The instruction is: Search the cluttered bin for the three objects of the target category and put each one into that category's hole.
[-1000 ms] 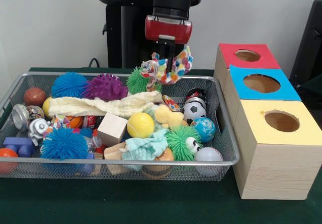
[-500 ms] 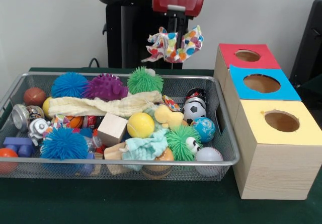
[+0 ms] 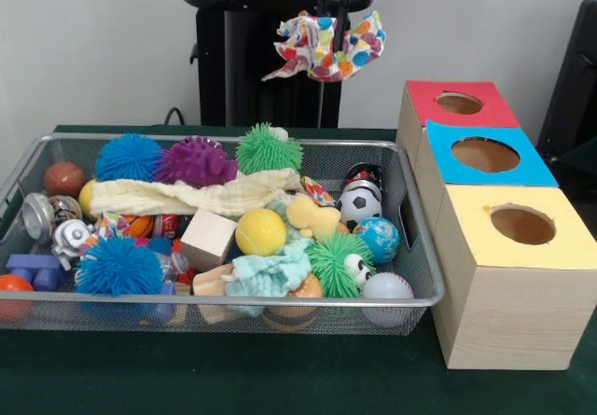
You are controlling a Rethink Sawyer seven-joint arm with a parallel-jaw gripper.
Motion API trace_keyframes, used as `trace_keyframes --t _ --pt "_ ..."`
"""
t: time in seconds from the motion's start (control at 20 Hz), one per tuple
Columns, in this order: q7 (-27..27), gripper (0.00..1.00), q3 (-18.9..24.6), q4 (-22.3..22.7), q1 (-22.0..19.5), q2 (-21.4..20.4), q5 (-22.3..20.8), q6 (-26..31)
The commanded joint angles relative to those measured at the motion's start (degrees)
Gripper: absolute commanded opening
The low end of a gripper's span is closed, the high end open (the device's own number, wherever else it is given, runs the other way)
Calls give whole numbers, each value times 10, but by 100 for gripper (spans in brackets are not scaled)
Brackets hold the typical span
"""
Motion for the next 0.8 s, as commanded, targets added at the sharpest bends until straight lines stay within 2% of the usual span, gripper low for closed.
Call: trace_keyframes --t 0.05,0.4,0.8 --pt "171 0 44 -86 -31 -45 -61 -55" --pt "196 0 68 -105 -42 -66 -62 -101" --pt "261 0 100 -141 -61 -88 -105 -176"
